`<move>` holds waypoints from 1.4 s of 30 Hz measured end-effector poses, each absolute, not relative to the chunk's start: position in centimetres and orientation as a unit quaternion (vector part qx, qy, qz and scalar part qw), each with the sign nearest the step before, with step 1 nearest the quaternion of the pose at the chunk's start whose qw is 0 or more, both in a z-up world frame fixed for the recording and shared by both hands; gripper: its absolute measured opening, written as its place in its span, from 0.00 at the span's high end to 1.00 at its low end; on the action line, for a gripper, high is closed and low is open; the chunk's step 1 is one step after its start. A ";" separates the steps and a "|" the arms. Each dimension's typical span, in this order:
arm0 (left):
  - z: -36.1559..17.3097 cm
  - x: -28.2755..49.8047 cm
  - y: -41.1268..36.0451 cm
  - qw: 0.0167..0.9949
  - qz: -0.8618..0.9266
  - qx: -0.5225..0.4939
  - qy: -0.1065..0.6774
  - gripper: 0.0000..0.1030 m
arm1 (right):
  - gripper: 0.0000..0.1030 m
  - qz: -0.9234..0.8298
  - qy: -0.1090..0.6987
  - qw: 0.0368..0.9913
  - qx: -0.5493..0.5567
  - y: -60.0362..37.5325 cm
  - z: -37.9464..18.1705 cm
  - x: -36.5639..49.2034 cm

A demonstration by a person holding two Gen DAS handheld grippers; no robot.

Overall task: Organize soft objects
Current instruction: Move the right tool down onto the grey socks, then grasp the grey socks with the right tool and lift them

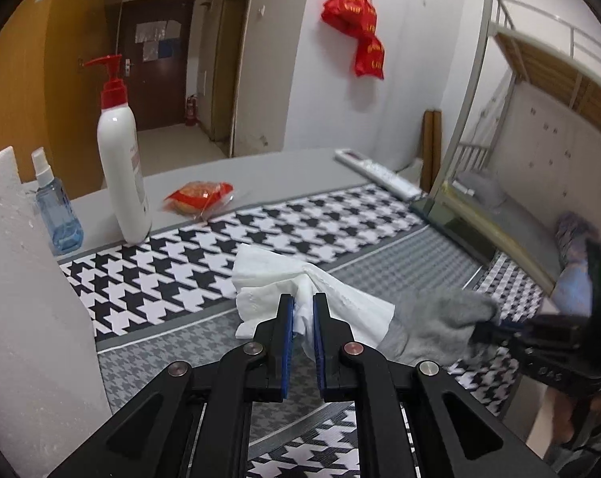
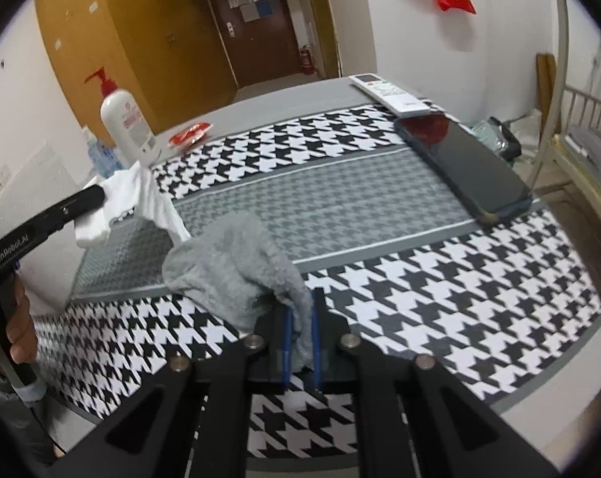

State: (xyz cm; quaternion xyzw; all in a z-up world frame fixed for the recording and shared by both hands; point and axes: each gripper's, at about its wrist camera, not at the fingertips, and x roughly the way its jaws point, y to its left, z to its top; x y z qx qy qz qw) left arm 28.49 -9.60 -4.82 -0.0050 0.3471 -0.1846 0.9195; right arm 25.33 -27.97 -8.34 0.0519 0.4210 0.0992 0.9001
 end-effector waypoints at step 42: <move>-9.8 31.9 -12.2 0.894 -0.140 0.074 0.418 0.95 | 0.40 0.165 0.377 0.910 0.046 -25.9 -7.0 24.9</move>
